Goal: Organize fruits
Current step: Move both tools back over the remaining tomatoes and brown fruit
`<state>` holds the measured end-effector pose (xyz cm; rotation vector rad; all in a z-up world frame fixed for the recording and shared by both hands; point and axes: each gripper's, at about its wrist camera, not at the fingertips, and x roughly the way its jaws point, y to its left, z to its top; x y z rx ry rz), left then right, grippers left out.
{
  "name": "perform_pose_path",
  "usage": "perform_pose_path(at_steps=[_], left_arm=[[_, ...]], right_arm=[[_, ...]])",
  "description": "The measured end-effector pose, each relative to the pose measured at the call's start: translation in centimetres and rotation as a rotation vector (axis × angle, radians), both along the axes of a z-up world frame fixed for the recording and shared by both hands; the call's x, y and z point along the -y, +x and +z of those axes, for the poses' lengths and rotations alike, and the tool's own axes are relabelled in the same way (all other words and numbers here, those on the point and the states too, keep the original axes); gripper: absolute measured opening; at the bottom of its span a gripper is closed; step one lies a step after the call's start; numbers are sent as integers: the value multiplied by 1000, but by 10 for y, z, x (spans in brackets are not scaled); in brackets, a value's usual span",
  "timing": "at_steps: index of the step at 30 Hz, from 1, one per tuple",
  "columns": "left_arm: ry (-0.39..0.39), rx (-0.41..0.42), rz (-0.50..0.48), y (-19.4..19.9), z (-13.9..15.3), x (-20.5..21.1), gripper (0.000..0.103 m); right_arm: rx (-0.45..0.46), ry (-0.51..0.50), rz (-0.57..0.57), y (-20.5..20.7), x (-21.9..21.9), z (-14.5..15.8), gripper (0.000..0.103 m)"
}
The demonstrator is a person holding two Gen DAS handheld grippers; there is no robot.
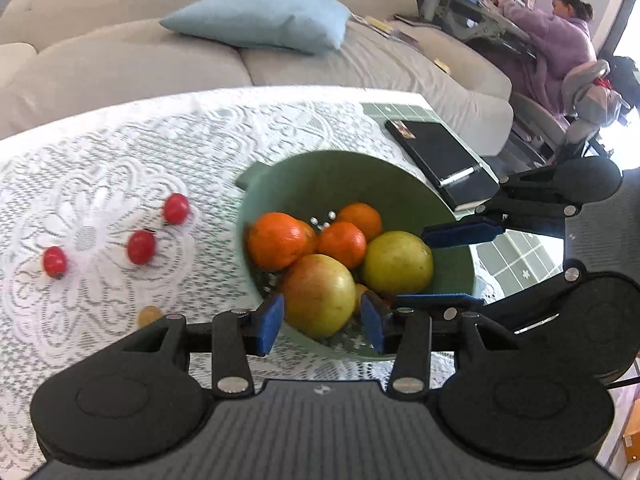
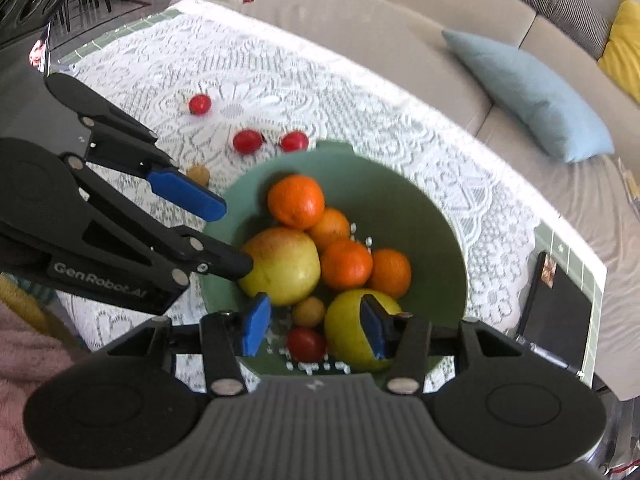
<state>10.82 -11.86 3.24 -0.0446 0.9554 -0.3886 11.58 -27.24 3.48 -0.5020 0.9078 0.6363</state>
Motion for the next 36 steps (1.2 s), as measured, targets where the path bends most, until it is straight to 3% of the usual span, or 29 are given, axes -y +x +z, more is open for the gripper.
perform_pose_path(at_steps=[13, 22, 32, 36], left_arm=[[84, 117, 131, -15, 13, -56, 53], [103, 116, 258, -9, 1, -109, 53], [106, 168, 323, -2, -21, -156, 53], [77, 168, 307, -3, -32, -170, 53]], right_arm=[[105, 123, 33, -17, -52, 15, 49], [166, 286, -32, -22, -93, -1, 53], [273, 309, -101, -29, -141, -31, 53], [296, 264, -77, -30, -156, -48, 47]])
